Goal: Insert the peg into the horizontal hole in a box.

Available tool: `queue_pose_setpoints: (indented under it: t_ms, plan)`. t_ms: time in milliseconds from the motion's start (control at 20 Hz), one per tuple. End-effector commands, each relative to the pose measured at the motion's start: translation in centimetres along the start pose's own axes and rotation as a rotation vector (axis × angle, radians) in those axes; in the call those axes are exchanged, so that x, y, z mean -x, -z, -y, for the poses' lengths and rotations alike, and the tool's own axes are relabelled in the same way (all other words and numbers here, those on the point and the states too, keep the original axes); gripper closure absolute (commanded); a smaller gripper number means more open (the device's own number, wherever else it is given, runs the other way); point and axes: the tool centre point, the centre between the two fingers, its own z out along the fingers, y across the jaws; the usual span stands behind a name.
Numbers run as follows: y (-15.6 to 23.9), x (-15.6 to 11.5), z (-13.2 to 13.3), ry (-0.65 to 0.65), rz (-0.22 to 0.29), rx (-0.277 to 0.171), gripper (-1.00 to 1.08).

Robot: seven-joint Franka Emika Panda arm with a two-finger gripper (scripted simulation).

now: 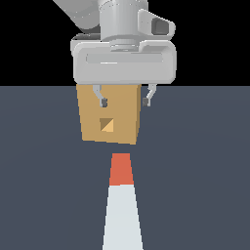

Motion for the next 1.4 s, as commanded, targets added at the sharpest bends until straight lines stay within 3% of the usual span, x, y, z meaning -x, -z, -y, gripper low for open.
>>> queue_pose_setpoints:
  t_ms: [0,450,700,950,1350]
  plan:
    - [-1.0,1.9,0.2,0.001,0.001,-0.002,-0.92]
    - [-5.9,10.9,0.9,0.013,0.005,-0.008,-0.92]
    - [-7.8,14.4,1.0,0.018,0.006,-0.010,-0.92]
    - [-8.7,16.2,0.9,0.020,0.007,-0.010,-0.92]
    - [-9.3,16.4,1.0,0.019,0.007,-0.012,-0.92]
